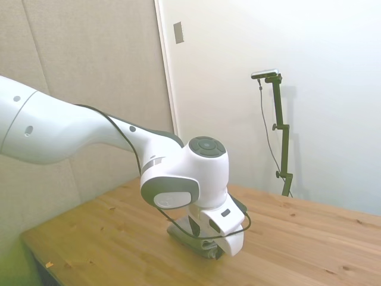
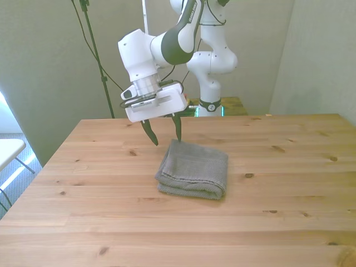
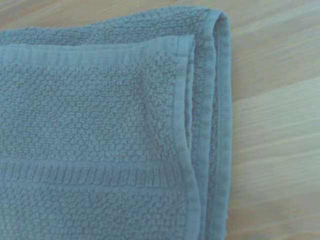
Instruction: Unfold the towel
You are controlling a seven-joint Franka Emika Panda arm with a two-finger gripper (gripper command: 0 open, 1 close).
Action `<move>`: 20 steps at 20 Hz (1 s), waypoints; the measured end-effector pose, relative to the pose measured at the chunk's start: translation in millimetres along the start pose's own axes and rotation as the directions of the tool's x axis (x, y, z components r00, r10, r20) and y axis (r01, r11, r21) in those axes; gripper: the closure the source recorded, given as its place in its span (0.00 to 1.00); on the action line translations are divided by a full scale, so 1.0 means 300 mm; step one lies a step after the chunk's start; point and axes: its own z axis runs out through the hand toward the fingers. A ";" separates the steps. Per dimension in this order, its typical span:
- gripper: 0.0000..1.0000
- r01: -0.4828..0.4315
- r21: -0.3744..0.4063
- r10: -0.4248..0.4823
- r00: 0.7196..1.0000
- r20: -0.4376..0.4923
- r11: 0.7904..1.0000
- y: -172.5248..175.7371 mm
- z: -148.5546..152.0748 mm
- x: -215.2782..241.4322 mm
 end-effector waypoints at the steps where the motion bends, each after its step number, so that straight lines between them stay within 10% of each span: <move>1: 0.00 0.006 0.008 -0.006 1.000 0.005 1.000 -0.004 0.009 0.005; 2: 1.00 0.010 0.017 -0.010 1.000 0.008 1.000 -0.007 0.015 0.009; 20: 1.00 0.103 0.062 -0.105 0.994 0.036 0.993 -0.035 0.068 -0.005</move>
